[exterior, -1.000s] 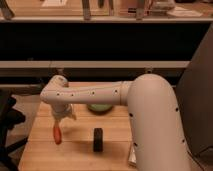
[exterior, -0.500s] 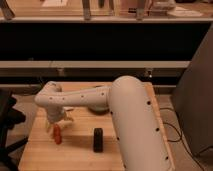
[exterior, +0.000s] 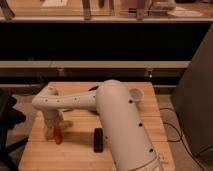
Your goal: Place the pepper in the ceramic bowl
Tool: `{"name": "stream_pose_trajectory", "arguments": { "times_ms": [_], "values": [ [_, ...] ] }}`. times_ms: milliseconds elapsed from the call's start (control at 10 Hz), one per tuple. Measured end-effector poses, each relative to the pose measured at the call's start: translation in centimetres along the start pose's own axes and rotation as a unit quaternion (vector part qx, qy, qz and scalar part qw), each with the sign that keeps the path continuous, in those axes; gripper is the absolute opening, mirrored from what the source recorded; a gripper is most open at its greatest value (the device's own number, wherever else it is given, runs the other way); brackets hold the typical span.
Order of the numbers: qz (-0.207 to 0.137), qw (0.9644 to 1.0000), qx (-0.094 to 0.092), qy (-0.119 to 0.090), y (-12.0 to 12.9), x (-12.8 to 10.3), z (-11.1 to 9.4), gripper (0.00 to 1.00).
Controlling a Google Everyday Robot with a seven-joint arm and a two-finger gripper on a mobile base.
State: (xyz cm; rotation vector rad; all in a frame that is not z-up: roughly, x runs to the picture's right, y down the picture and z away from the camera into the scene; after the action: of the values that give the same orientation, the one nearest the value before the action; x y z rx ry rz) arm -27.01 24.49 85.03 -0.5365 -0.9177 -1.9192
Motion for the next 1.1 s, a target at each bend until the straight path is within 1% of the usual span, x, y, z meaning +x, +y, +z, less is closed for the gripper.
{"name": "stream_pose_trajectory", "arguments": {
  "times_ms": [100, 200, 300, 600, 700, 800, 900, 1100],
  "values": [
    [0.001, 1.0000, -0.001, 0.000, 0.2, 0.0, -0.1, 0.77],
    [0.001, 1.0000, -0.001, 0.000, 0.2, 0.0, -0.2, 0.69],
    [0.002, 1.0000, -0.001, 0.000, 0.2, 0.0, -0.4, 0.57],
    [0.003, 1.0000, 0.000, 0.001, 0.3, 0.0, -1.1, 0.28],
    [0.001, 1.0000, 0.001, 0.000, 0.1, 0.0, -1.3, 0.08],
    [0.001, 1.0000, 0.000, 0.000, 0.1, -0.1, -1.3, 0.02],
    [0.001, 1.0000, -0.001, 0.001, 0.1, -0.1, -1.3, 0.00],
    [0.003, 1.0000, 0.000, 0.002, 0.1, -0.1, -1.3, 0.00]
  ]
}}
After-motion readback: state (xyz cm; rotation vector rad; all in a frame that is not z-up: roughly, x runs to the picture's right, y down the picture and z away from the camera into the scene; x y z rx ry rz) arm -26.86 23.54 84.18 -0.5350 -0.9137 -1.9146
